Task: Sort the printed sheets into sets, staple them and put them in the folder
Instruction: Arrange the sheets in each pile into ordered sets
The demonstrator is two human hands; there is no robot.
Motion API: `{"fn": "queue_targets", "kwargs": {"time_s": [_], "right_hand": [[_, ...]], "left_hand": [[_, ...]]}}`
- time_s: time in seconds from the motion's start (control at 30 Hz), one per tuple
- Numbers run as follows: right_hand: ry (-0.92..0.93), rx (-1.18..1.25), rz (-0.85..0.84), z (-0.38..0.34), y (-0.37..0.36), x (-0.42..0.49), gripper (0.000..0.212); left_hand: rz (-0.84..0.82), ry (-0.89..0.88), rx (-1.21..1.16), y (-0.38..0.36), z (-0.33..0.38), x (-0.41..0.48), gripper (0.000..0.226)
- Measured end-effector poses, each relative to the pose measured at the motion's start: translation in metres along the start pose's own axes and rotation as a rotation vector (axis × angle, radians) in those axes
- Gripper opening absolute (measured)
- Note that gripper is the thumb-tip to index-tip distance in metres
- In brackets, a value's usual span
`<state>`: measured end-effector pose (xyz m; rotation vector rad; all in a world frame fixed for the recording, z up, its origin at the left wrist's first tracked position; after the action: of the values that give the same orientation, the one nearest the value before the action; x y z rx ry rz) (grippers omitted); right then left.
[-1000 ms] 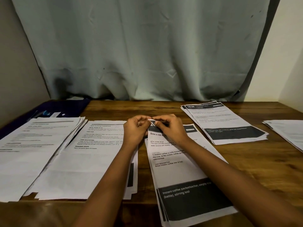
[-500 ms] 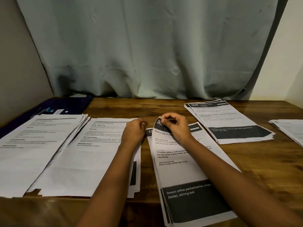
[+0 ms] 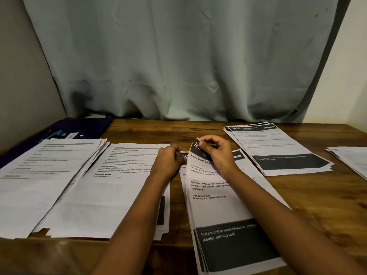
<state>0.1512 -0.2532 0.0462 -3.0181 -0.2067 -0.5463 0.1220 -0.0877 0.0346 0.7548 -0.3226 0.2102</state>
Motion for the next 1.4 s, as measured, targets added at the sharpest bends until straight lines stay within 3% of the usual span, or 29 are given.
{"fn": "queue_targets", "kwargs": {"time_s": [0.17,0.3,0.4,0.73,1.17,1.4], "right_hand": [[0.092,-0.190,0.012,0.002,-0.003,-0.001,0.019],[0.139,-0.331,0.019,0.000,-0.006,-0.001,0.018],[0.153,-0.384,0.030,-0.003,-0.007,-0.003,0.014],[0.181,-0.395,0.076,-0.004,-0.006,-0.003,0.015],[0.193,-0.365,0.005,-0.004,-0.009,-0.004,0.016],[0.192,-0.369,-0.023,-0.003,-0.011,-0.002,0.013]], "left_hand": [[0.087,0.036,-0.223,0.009,0.007,-0.003,0.007],[0.018,0.145,-0.636,0.004,0.009,-0.005,0.011],[-0.006,0.167,-0.755,0.005,0.013,-0.007,0.016],[-0.008,0.141,-0.765,0.007,0.017,-0.010,0.007],[0.054,0.027,-0.450,0.011,0.017,-0.008,0.006],[0.048,0.006,-0.415,0.012,0.020,-0.008,0.007]]}}
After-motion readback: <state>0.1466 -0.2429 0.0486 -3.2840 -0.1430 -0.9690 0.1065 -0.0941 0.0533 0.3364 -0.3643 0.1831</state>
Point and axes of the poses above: each hand's wrist, its own x-axis towards the middle knuckle, its own y-axis out of the back of the hand, z = x × y, the point moved 6 cm from there along x, towards the middle knuckle, and after that the axes turned 3 degrees about -y, right-handed, at the moved point
